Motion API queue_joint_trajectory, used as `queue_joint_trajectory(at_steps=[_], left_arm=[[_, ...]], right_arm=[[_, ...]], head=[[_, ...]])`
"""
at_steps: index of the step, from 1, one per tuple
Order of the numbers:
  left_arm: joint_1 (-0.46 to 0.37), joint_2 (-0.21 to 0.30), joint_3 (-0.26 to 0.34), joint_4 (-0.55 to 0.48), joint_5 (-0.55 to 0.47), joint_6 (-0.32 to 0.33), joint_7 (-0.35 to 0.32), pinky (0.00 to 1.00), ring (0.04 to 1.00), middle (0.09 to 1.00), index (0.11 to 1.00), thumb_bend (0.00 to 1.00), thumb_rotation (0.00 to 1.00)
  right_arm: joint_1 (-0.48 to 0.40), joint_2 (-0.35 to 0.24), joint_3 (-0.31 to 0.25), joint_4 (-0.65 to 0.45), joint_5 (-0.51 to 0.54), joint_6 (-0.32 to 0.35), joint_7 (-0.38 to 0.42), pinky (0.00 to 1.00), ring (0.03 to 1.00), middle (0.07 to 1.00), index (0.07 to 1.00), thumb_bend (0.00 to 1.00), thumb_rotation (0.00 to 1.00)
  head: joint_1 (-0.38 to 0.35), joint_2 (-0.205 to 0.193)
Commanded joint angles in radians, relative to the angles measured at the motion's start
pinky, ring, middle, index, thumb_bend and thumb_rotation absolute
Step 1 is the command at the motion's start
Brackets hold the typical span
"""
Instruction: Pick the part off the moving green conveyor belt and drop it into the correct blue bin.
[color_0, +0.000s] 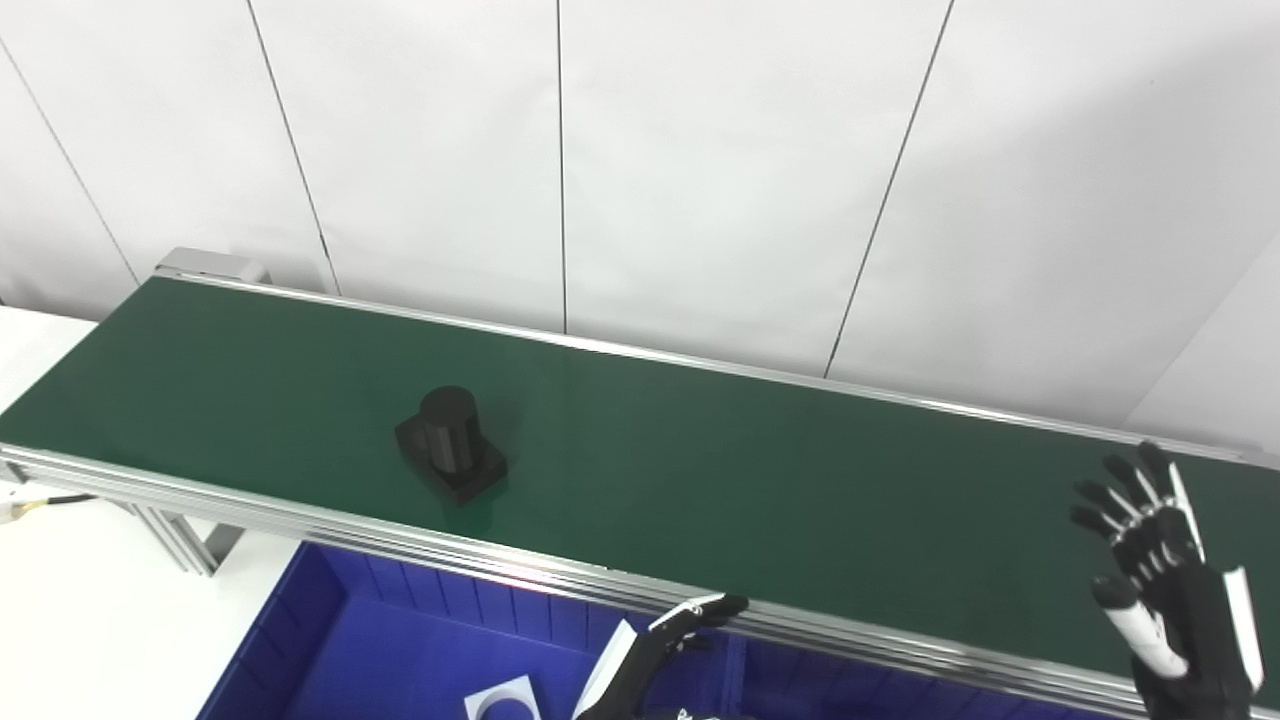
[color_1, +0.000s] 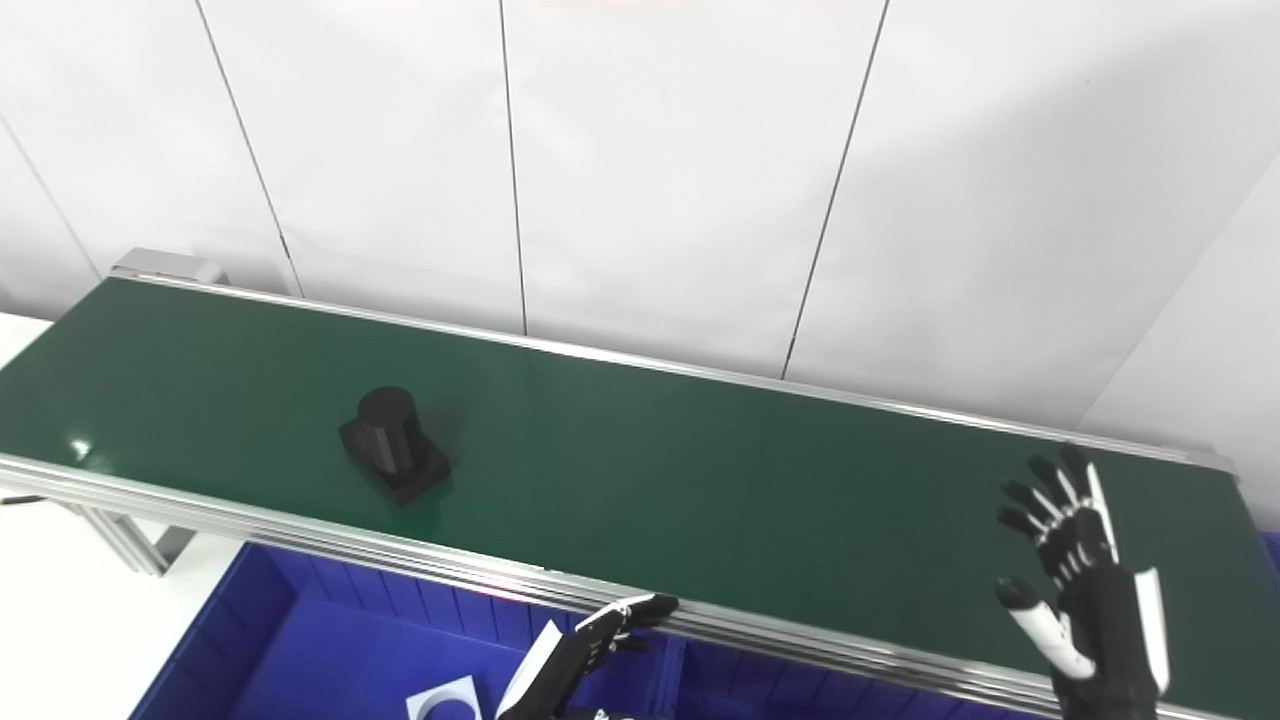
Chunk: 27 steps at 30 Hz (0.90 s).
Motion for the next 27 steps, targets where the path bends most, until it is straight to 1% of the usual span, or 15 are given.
queue_joint_trajectory(at_steps=[1, 3, 4, 7, 10, 12, 15, 18, 21, 23, 27], left_arm=[[-0.023, -0.015, -0.003, -0.01, 0.004, -0.038, 0.003, 0.77, 0.842, 0.844, 0.799, 1.0, 0.61], [-0.024, -0.018, -0.002, -0.008, 0.003, -0.038, 0.0, 0.78, 0.849, 0.846, 0.799, 1.0, 0.61], [-0.025, -0.019, -0.003, -0.007, 0.004, -0.038, 0.001, 0.78, 0.847, 0.846, 0.799, 1.0, 0.61], [-0.025, -0.022, -0.001, -0.008, 0.008, -0.038, 0.003, 0.78, 0.846, 0.846, 0.798, 1.0, 0.61], [-0.027, -0.025, -0.001, -0.007, -0.003, -0.038, -0.004, 0.78, 0.845, 0.845, 0.801, 1.0, 0.6], [-0.025, -0.025, 0.0, -0.011, -0.005, -0.038, -0.008, 0.78, 0.846, 0.845, 0.804, 1.0, 0.6], [-0.018, -0.02, 0.005, -0.025, -0.01, -0.038, -0.02, 0.79, 0.849, 0.848, 0.807, 1.0, 0.6], [-0.011, -0.017, 0.012, -0.035, -0.015, -0.038, -0.031, 0.78, 0.85, 0.849, 0.809, 1.0, 0.6], [-0.002, -0.014, 0.019, -0.047, -0.019, -0.038, -0.046, 0.8, 0.858, 0.849, 0.809, 1.0, 0.6], [0.002, -0.013, 0.023, -0.051, -0.018, -0.038, -0.049, 0.8, 0.856, 0.843, 0.805, 1.0, 0.61], [0.008, -0.01, 0.024, -0.056, -0.017, -0.038, -0.054, 0.82, 0.862, 0.838, 0.803, 1.0, 0.61]], right_arm=[[-0.044, -0.008, -0.011, -0.004, -0.011, -0.035, 0.007, 0.74, 0.826, 0.901, 0.971, 0.84, 0.67], [-0.063, -0.013, -0.005, 0.017, -0.029, -0.035, 0.008, 0.75, 0.825, 0.9, 0.971, 0.83, 0.67], [-0.073, -0.016, -0.002, 0.028, -0.035, -0.035, 0.01, 0.76, 0.824, 0.901, 0.973, 0.81, 0.67], [-0.099, -0.017, 0.002, 0.059, -0.048, -0.035, 0.008, 0.76, 0.812, 0.892, 0.965, 0.82, 0.65], [-0.138, -0.013, 0.019, 0.091, -0.064, -0.035, -0.001, 0.75, 0.808, 0.891, 0.97, 0.81, 0.64], [-0.159, -0.007, 0.023, 0.113, -0.062, -0.035, 0.0, 0.76, 0.809, 0.889, 0.968, 0.84, 0.63], [-0.182, 0.0, 0.037, 0.136, -0.066, -0.035, -0.002, 0.76, 0.815, 0.89, 0.964, 0.89, 0.65], [-0.2, 0.005, 0.055, 0.151, -0.077, -0.035, -0.012, 0.76, 0.833, 0.899, 0.961, 0.92, 0.65], [-0.225, 0.013, 0.081, 0.172, -0.083, -0.035, -0.014, 0.77, 0.848, 0.908, 0.933, 0.92, 0.64], [-0.235, 0.017, 0.104, 0.17, -0.099, -0.035, -0.025, 0.76, 0.846, 0.913, 0.923, 0.92, 0.64], [-0.253, 0.013, 0.17, 0.162, -0.152, -0.035, -0.059, 0.72, 0.834, 0.921, 0.943, 0.88, 0.64]], head=[[0.002, 0.0], [0.003, -0.003], [0.005, -0.003], [0.005, -0.004], [0.004, -0.003], [0.002, -0.002], [-0.013, 0.006], [-0.021, 0.008], [-0.026, 0.01], [-0.028, 0.012], [-0.03, 0.016]])
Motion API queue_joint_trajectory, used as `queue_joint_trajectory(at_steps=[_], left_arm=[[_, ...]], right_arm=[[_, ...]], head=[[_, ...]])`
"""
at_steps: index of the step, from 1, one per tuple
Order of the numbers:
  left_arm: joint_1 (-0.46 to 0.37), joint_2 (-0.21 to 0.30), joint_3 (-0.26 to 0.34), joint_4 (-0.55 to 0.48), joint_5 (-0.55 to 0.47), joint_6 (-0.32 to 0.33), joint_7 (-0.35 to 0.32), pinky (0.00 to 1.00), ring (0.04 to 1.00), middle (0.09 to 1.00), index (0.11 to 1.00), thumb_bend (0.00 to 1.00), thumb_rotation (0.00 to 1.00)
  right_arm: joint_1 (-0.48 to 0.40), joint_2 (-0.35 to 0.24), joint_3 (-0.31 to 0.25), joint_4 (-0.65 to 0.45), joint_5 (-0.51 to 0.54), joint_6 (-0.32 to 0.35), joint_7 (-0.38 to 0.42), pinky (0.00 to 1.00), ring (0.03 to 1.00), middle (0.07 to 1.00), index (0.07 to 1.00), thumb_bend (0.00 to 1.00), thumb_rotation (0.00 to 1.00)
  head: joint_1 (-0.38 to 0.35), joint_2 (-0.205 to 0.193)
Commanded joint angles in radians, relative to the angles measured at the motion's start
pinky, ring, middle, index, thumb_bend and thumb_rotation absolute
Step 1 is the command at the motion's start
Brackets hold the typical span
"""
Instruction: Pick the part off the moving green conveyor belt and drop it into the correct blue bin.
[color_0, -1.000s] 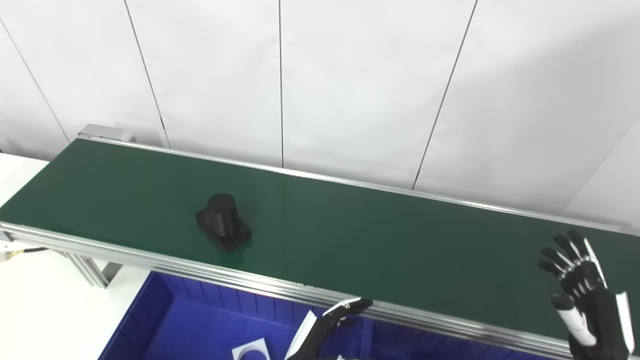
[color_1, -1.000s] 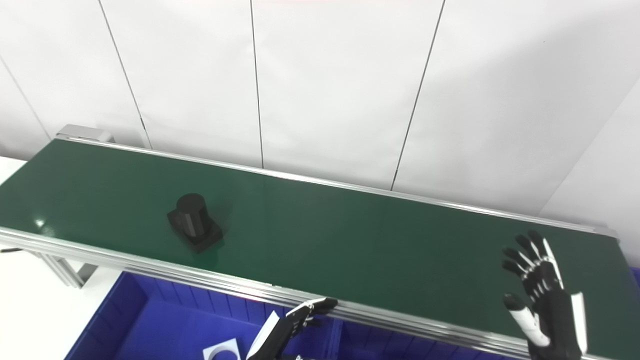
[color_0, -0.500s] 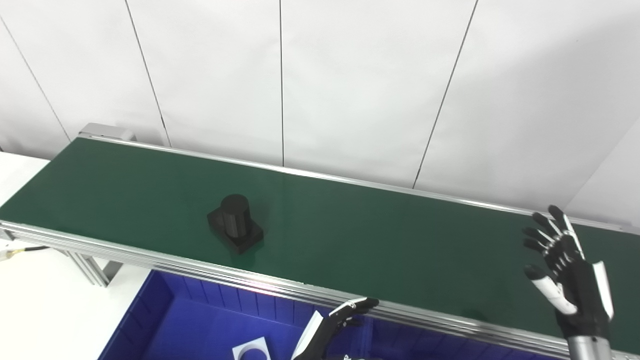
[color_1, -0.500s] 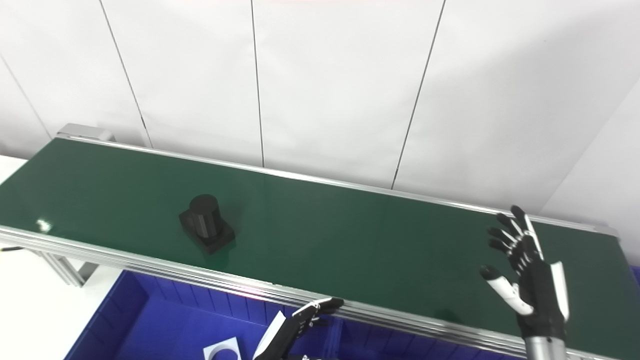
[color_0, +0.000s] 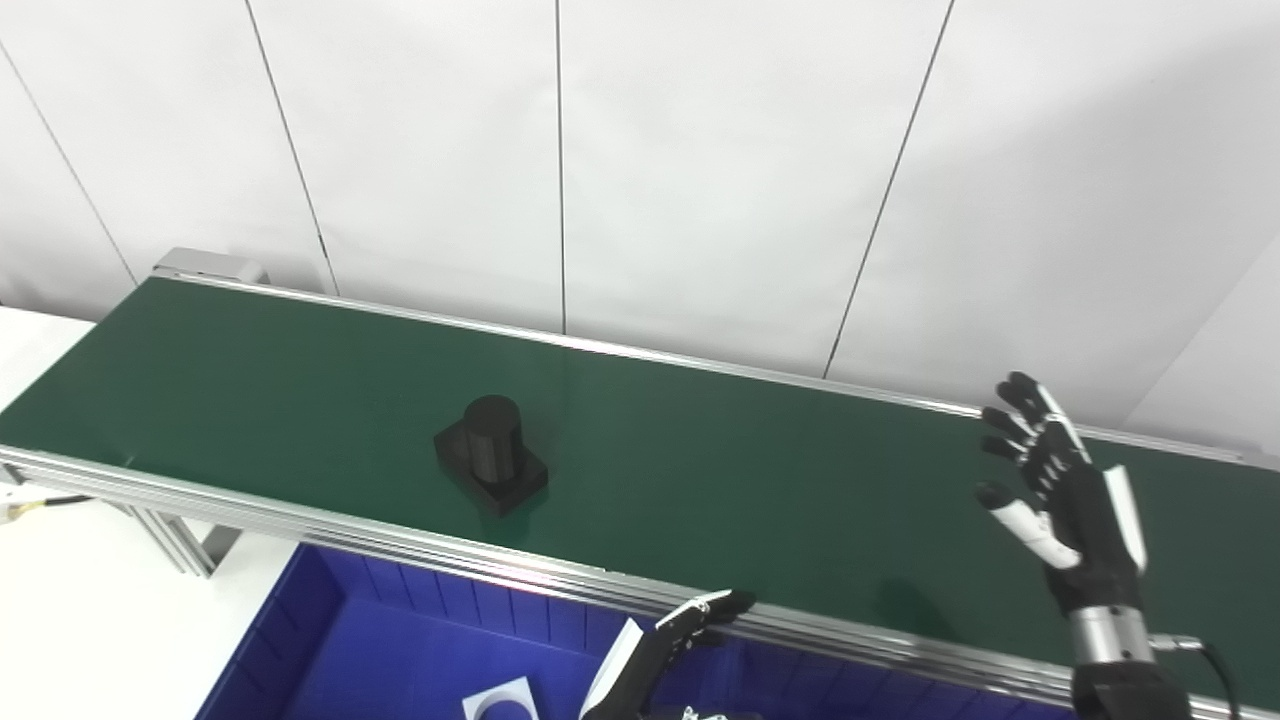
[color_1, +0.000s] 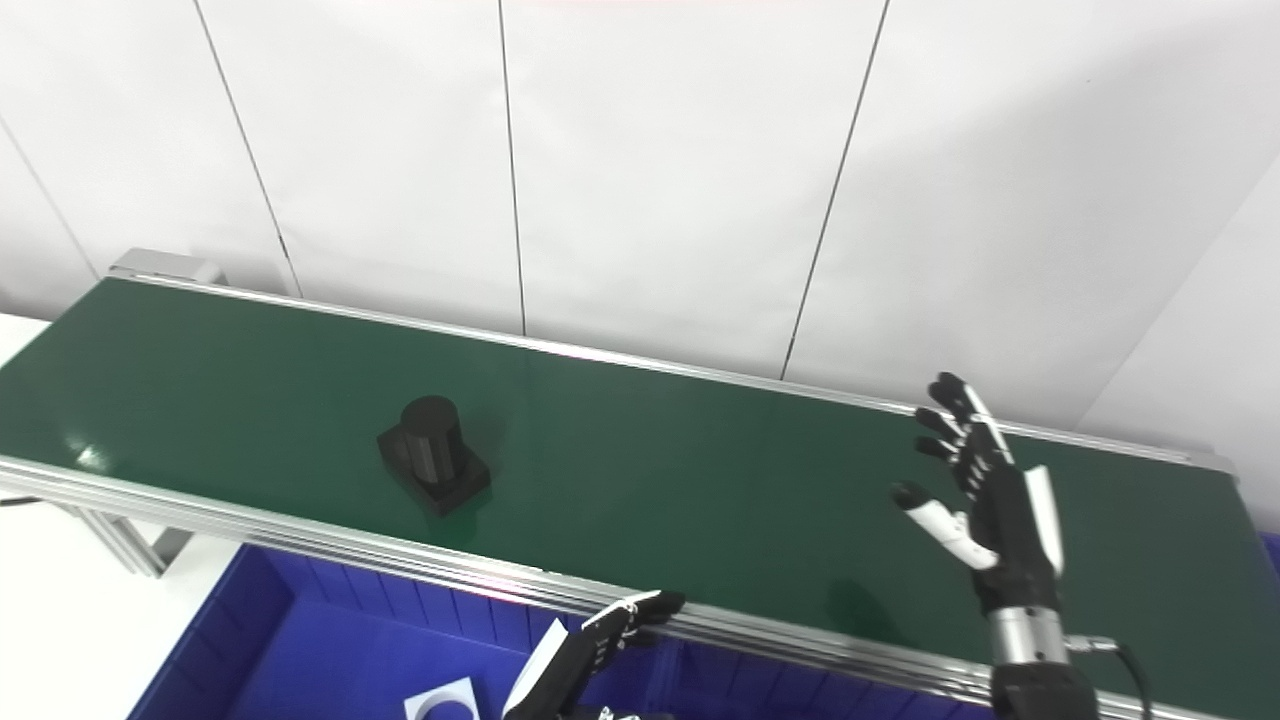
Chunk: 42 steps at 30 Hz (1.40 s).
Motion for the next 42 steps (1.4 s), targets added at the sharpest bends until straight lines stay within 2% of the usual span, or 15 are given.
queue_joint_trajectory(at_steps=[1, 5, 9, 12, 14, 19, 28, 34, 38, 42], left_arm=[[-0.005, 0.002, 0.003, -0.037, 0.008, -0.038, -0.003, 0.82, 0.861, 0.836, 0.804, 1.0, 0.61], [0.001, 0.004, 0.004, -0.039, 0.006, -0.038, -0.005, 0.83, 0.861, 0.831, 0.801, 1.0, 0.6], [0.008, 0.006, 0.006, -0.046, 0.007, -0.038, -0.012, 0.83, 0.863, 0.831, 0.8, 1.0, 0.6], [0.012, 0.006, 0.007, -0.051, 0.007, -0.038, -0.019, 0.83, 0.867, 0.833, 0.802, 1.0, 0.6], [0.016, 0.005, 0.01, -0.055, 0.003, -0.038, -0.028, 0.84, 0.872, 0.837, 0.805, 1.0, 0.6], [0.024, 0.0, 0.021, -0.058, -0.005, -0.038, -0.05, 0.84, 0.875, 0.841, 0.808, 1.0, 0.6], [0.03, -0.01, 0.033, -0.065, -0.005, -0.038, -0.067, 0.84, 0.868, 0.83, 0.797, 1.0, 0.58], [0.035, -0.012, 0.035, -0.074, -0.005, -0.038, -0.076, 0.84, 0.865, 0.824, 0.796, 1.0, 0.56], [0.04, -0.011, 0.035, -0.081, -0.004, -0.038, -0.079, 0.84, 0.868, 0.826, 0.798, 1.0, 0.56], [0.047, -0.014, 0.037, -0.086, -0.014, -0.038, -0.092, 0.85, 0.871, 0.824, 0.801, 0.99, 0.55]], right_arm=[[-0.052, -0.008, 0.026, -0.037, -0.025, -0.035, -0.028, 0.72, 0.834, 0.918, 0.94, 0.88, 0.63], [-0.076, -0.016, 0.096, -0.051, -0.078, -0.035, -0.066, 0.71, 0.828, 0.91, 0.933, 0.87, 0.62], [-0.098, -0.012, 0.142, -0.054, -0.113, -0.035, -0.092, 0.71, 0.824, 0.904, 0.938, 0.89, 0.64], [-0.116, -0.005, 0.164, -0.05, -0.125, -0.035, -0.101, 0.71, 0.824, 0.91, 0.942, 0.9, 0.66], [-0.133, 0.012, 0.171, -0.038, -0.113, -0.034, -0.094, 0.71, 0.823, 0.911, 0.936, 0.89, 0.62], [-0.163, 0.049, 0.189, -0.019, -0.124, -0.033, -0.098, 0.69, 0.82, 0.916, 0.934, 0.86, 0.61], [-0.224, 0.084, 0.257, 0.079, -0.146, -0.035, -0.124, 0.67, 0.819, 0.92, 0.937, 0.89, 0.66], [-0.274, 0.045, 0.381, 0.114, -0.259, -0.035, -0.185, 0.65, 0.826, 0.915, 0.905, 0.89, 0.64], [-0.303, 0.045, 0.426, 0.138, -0.306, -0.035, -0.226, 0.66, 0.812, 0.906, 0.896, 0.9, 0.65], [-0.332, 0.062, 0.439, 0.165, -0.364, -0.034, -0.215, 0.68, 0.847, 0.918, 0.888, 0.92, 0.68]], head=[[-0.001, 0.002], [-0.001, 0.005], [0.001, 0.007], [0.001, 0.008], [0.002, 0.008], [0.007, 0.012], [0.014, 0.012], [0.022, 0.015], [0.025, 0.015], [0.03, 0.018]])
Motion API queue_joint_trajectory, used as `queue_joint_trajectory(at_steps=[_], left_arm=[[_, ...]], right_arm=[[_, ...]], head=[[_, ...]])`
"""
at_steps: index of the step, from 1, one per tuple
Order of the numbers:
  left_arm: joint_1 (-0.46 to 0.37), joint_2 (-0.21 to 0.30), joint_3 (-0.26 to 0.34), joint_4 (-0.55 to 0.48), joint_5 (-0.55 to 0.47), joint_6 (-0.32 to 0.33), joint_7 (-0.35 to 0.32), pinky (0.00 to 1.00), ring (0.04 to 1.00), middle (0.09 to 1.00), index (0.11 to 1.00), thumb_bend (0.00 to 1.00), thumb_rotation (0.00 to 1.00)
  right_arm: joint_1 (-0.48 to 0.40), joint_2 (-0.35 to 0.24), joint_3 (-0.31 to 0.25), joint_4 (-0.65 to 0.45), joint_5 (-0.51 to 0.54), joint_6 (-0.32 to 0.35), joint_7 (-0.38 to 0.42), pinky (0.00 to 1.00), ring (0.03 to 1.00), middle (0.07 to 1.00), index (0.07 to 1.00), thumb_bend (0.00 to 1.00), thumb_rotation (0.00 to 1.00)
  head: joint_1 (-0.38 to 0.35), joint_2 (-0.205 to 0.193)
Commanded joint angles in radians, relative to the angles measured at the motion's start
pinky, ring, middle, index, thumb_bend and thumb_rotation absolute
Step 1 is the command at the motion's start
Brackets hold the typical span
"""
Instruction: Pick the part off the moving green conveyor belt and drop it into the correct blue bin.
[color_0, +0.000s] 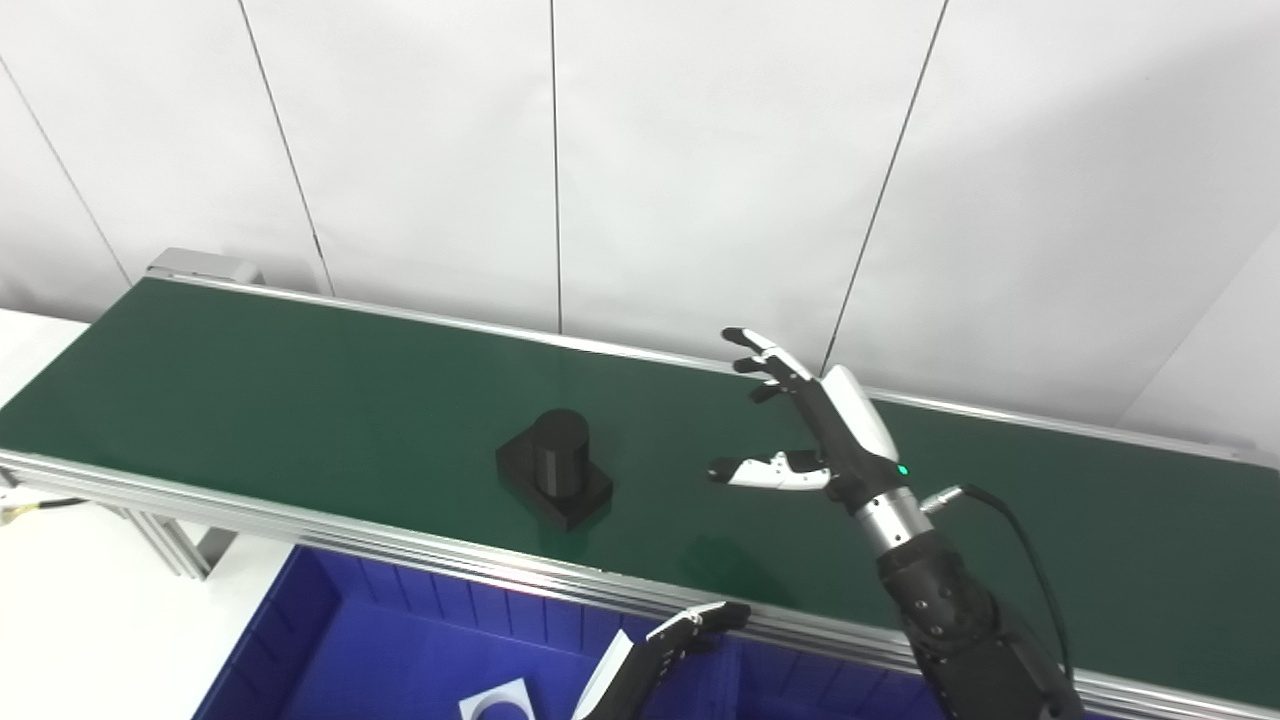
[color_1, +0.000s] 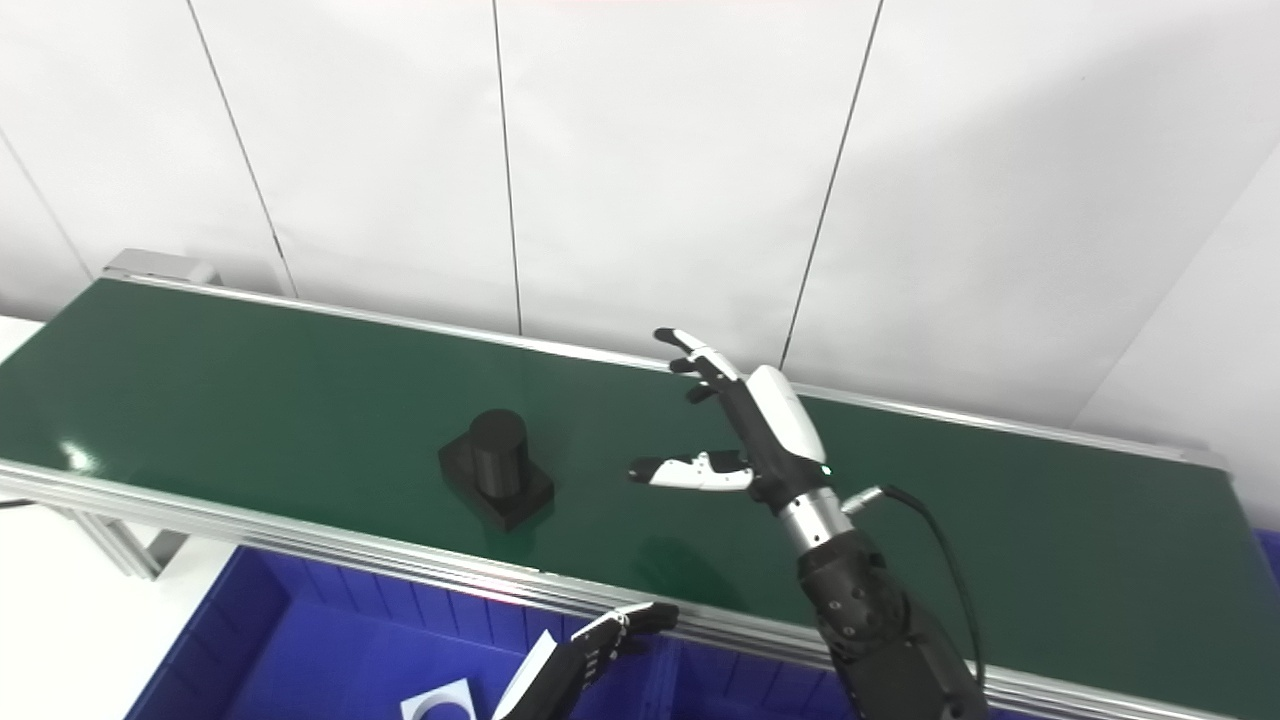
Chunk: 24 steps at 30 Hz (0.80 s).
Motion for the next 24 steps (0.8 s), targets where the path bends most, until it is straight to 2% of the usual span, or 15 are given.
queue_joint_trajectory(at_steps=[1, 8, 13, 19, 21, 24], left_arm=[[-0.002, -0.011, 0.001, -0.03, -0.002, -0.038, -0.011, 0.85, 0.871, 0.824, 0.801, 0.99, 0.55], [0.005, -0.015, -0.011, -0.043, 0.023, -0.038, 0.001, 0.83, 0.862, 0.824, 0.8, 1.0, 0.56], [0.008, -0.02, -0.017, -0.048, 0.029, -0.038, 0.0, 0.83, 0.865, 0.834, 0.807, 1.0, 0.57], [0.015, -0.017, -0.012, -0.06, 0.039, -0.038, -0.023, 0.81, 0.867, 0.841, 0.792, 1.0, 0.6], [0.023, -0.013, -0.01, -0.072, 0.042, -0.038, -0.032, 0.8, 0.862, 0.839, 0.786, 1.0, 0.6], [0.033, -0.013, -0.005, -0.085, 0.029, -0.038, -0.048, 0.8, 0.861, 0.838, 0.783, 1.0, 0.59]], right_arm=[[-0.061, 0.019, -0.004, -0.005, -0.021, -0.032, -0.005, 0.68, 0.852, 0.919, 0.883, 0.92, 0.68], [-0.09, 0.064, -0.007, 0.061, -0.074, -0.026, -0.008, 0.62, 0.803, 0.905, 0.884, 0.9, 0.66], [-0.107, 0.094, -0.007, 0.112, -0.088, -0.031, -0.023, 0.72, 0.774, 0.88, 0.883, 0.88, 0.62], [-0.135, 0.133, 0.007, 0.196, -0.102, -0.033, -0.044, 0.6, 0.773, 0.88, 0.887, 0.86, 0.6], [-0.14, 0.149, 0.007, 0.223, -0.105, -0.033, -0.052, 0.55, 0.736, 0.869, 0.879, 0.87, 0.58], [-0.141, 0.166, 0.013, 0.249, -0.115, -0.033, -0.069, 0.55, 0.753, 0.864, 0.872, 0.87, 0.57]], head=[[0.004, 0.003], [0.018, 0.009], [0.026, 0.013], [0.037, 0.013], [0.034, 0.017], [0.034, 0.019]])
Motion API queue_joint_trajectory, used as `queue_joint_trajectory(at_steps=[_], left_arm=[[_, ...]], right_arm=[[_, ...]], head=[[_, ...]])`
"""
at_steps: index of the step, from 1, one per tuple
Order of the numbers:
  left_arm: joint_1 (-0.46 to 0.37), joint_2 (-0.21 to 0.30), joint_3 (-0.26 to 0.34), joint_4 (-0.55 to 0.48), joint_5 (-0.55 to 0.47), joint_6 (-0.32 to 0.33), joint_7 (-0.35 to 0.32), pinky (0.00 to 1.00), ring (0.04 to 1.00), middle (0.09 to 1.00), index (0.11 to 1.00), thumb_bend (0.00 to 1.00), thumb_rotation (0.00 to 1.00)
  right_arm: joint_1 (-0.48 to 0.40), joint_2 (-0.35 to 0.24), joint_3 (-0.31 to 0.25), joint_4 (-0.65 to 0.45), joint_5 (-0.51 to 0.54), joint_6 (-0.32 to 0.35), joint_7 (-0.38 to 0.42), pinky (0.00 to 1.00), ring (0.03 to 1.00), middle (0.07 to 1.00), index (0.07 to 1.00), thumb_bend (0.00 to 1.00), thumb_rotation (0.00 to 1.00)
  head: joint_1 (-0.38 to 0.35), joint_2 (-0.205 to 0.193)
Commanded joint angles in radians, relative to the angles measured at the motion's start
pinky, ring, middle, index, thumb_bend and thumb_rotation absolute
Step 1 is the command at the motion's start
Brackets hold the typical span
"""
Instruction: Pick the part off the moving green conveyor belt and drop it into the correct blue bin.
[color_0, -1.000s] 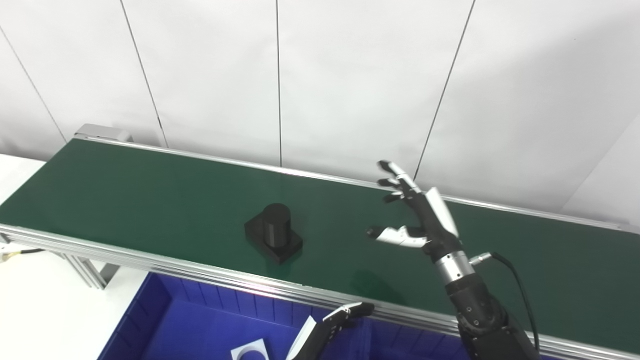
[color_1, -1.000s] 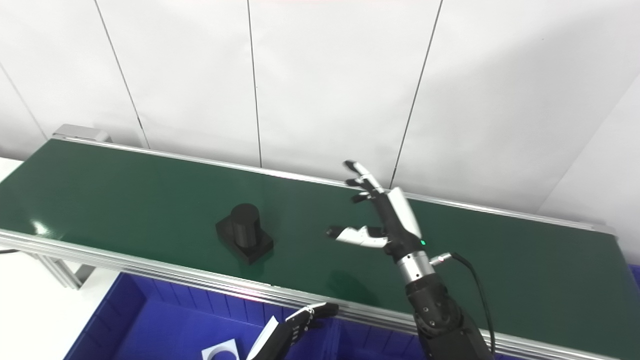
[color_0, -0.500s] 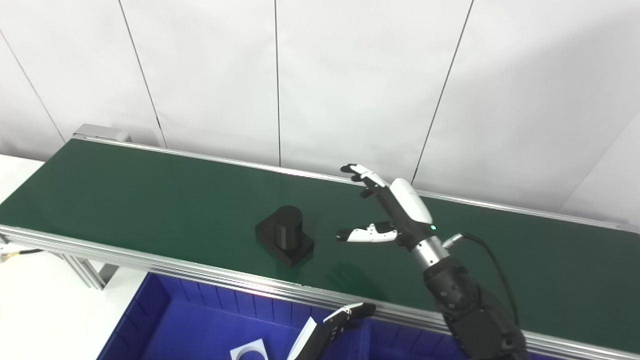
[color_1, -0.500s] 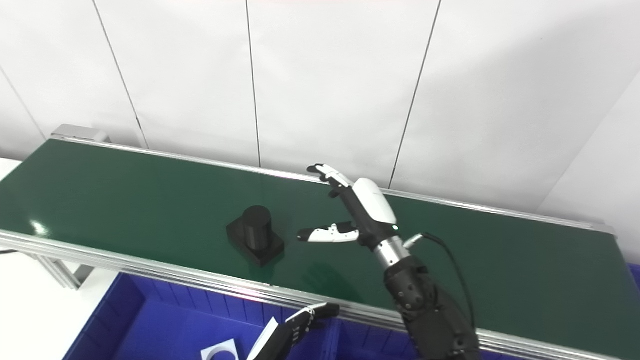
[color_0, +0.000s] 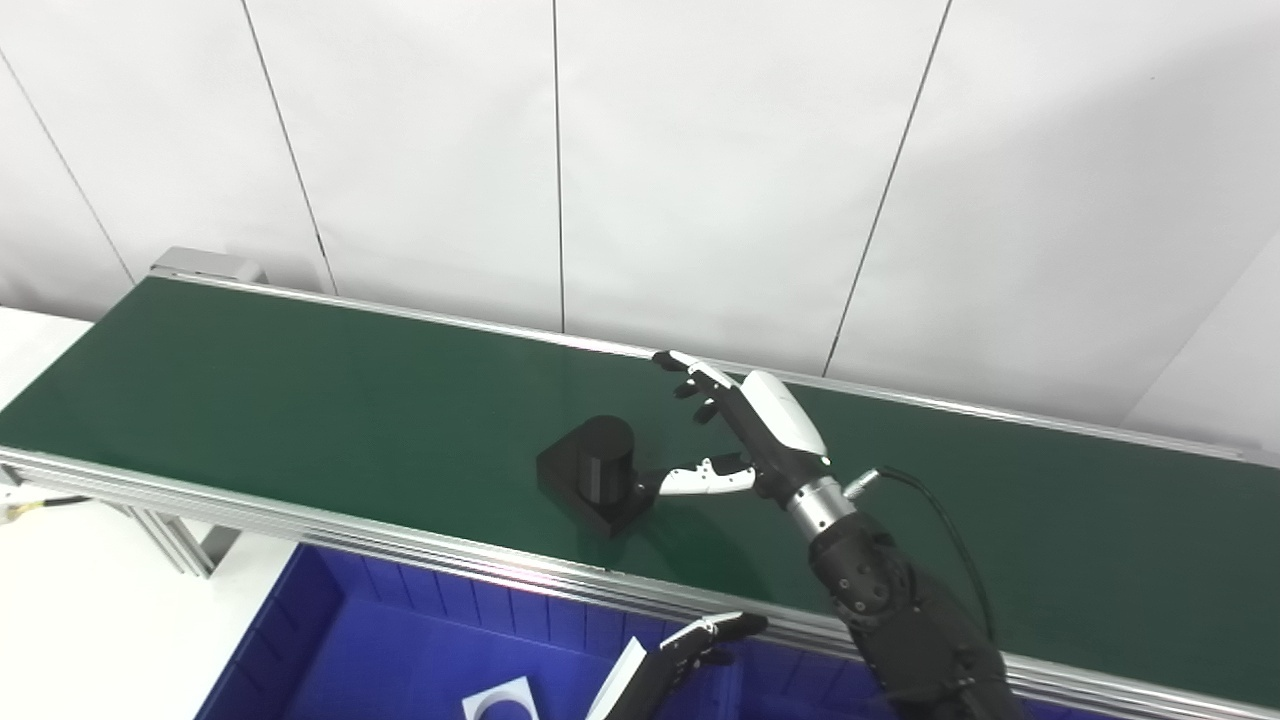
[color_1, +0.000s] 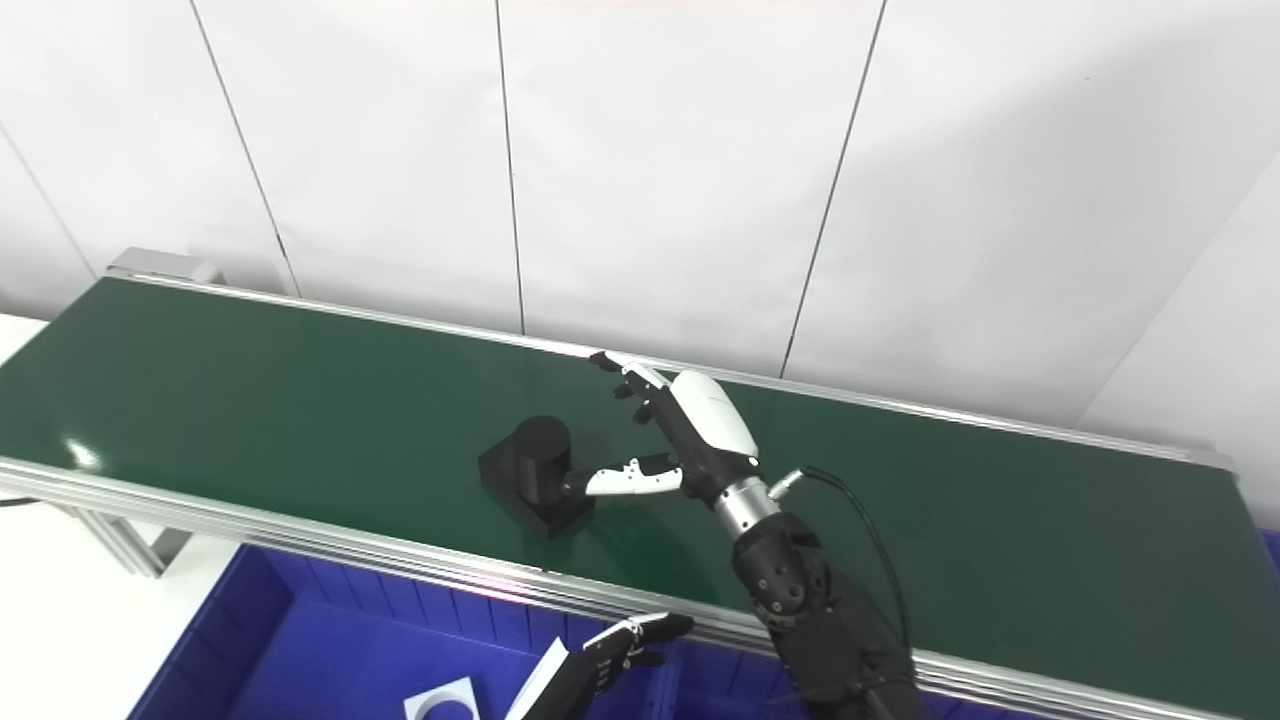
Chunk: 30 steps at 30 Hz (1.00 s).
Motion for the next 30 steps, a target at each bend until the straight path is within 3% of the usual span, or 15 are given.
queue_joint_trajectory(at_steps=[1, 7, 18, 20, 21, 22, 23, 24, 27, 30], left_arm=[[0.006, -0.009, 0.003, -0.039, -0.006, -0.037, -0.025, 0.8, 0.861, 0.838, 0.782, 1.0, 0.58], [0.014, -0.01, 0.006, -0.053, 0.029, -0.037, -0.023, 0.77, 0.846, 0.844, 0.78, 1.0, 0.61], [0.044, -0.009, -0.012, -0.112, 0.043, -0.037, -0.039, 0.76, 0.828, 0.815, 0.781, 1.0, 0.62], [0.052, -0.009, -0.009, -0.126, 0.035, -0.037, -0.052, 0.77, 0.831, 0.814, 0.781, 1.0, 0.62], [0.056, -0.01, -0.008, -0.131, 0.028, -0.037, -0.059, 0.78, 0.834, 0.813, 0.781, 1.0, 0.62], [0.059, -0.01, -0.006, -0.137, 0.027, -0.037, -0.063, 0.79, 0.836, 0.813, 0.78, 1.0, 0.62], [0.061, -0.01, -0.005, -0.141, 0.026, -0.037, -0.067, 0.79, 0.837, 0.812, 0.78, 1.0, 0.62], [0.062, -0.009, -0.005, -0.145, 0.024, -0.037, -0.071, 0.8, 0.839, 0.812, 0.782, 1.0, 0.62], [0.066, -0.009, -0.004, -0.152, 0.015, -0.037, -0.084, 0.81, 0.84, 0.804, 0.782, 1.0, 0.61], [0.064, -0.005, -0.006, -0.15, 0.003, -0.037, -0.091, 0.82, 0.837, 0.791, 0.783, 1.0, 0.61]], right_arm=[[-0.053, 0.024, 0.004, -0.001, -0.009, -0.032, -0.044, 0.55, 0.761, 0.863, 0.871, 0.87, 0.56], [-0.049, 0.041, 0.017, 0.033, -0.043, -0.027, -0.079, 0.57, 0.774, 0.848, 0.859, 0.87, 0.53], [-0.047, 0.054, 0.006, 0.105, -0.031, -0.026, -0.077, 0.54, 0.703, 0.831, 0.845, 0.85, 0.51], [-0.041, 0.06, -0.003, 0.121, -0.024, -0.022, -0.088, 0.52, 0.66, 0.813, 0.828, 0.82, 0.42], [-0.037, 0.065, -0.01, 0.127, -0.026, -0.013, -0.107, 0.5, 0.628, 0.796, 0.807, 0.79, 0.31], [-0.032, 0.071, -0.015, 0.128, -0.032, 0.0, -0.128, 0.46, 0.562, 0.746, 0.75, 0.77, 0.13], [-0.029, 0.076, -0.018, 0.133, -0.041, 0.01, -0.154, 0.43, 0.495, 0.678, 0.693, 0.62, 0.05], [-0.027, 0.08, -0.02, 0.141, -0.049, 0.019, -0.182, 0.4, 0.435, 0.565, 0.605, 0.55, 0.02], [-0.025, 0.084, -0.022, 0.167, -0.063, 0.029, -0.238, 0.36, 0.396, 0.472, 0.534, 0.52, 0.0], [-0.023, 0.072, -0.016, 0.181, -0.066, 0.022, -0.25, 0.36, 0.388, 0.472, 0.52, 0.52, 0.0]], head=[[0.0, 0.001], [0.001, 0.004], [0.014, 0.023], [0.011, 0.026], [0.011, 0.027], [0.008, 0.029], [0.008, 0.029], [0.007, 0.031], [0.006, 0.032], [0.0, 0.031]])
